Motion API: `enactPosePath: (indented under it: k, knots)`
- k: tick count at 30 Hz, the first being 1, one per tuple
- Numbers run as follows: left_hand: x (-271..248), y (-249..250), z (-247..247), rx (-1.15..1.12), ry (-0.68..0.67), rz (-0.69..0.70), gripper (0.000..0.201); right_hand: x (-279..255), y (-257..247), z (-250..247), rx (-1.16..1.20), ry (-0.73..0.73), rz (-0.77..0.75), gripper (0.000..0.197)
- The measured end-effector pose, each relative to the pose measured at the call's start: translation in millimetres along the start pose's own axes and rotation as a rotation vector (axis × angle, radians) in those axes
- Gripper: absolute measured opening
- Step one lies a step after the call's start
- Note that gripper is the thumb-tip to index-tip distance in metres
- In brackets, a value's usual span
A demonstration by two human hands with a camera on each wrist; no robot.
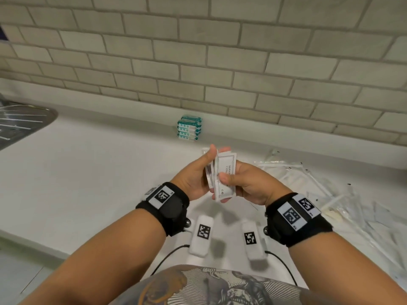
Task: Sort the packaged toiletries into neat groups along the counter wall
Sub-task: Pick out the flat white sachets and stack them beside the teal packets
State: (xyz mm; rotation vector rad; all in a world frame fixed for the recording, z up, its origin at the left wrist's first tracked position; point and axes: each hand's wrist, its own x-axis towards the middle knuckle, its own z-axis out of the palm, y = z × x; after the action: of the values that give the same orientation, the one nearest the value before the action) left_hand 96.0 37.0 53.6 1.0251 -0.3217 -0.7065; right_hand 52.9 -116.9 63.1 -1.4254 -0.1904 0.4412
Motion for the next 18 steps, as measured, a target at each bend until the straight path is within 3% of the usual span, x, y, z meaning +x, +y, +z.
enactPosePath:
  k: [3,6,8,10,13,16,18]
  knots:
    - [1.5,-3.9,9.7,-0.084,-0.076,0.051,0.094,-3.3,-2.6,-0.8,0.059,0.049,-0.013,0.053]
    - [2.6,-6.7,20.1,0.023,0.007,0.063,0.06,-7.8,-1.5,-0.3,0.098,0.126,-0.028,0.053]
    - [4.9,-10.6,27.7,0.081,0.107,0.037,0.038,-10.9,1.4,3.4,-0.086,0.252,-0.012,0.053]
    - [7.0,-15.4,33.0,0.034,0.211,0.033,0.033,-15.8,2.5,6.6,-0.378,0.416,-0.005,0.057]
    - [11.8,-25.8,34.9,-0.089,0.269,0.034,0.031,-33.1,4.2,-5.0,-0.737,0.609,-0.059,0.096]
    - [13.2,-31.0,39.5,-0.119,0.301,0.032,0.034,-50.4,3.8,-16.7,-0.98,0.382,-0.086,0.13]
    - [13.6,-33.7,44.4,-0.047,0.215,-0.019,0.032,-52.0,3.6,-17.7,-1.115,0.219,-0.094,0.14]
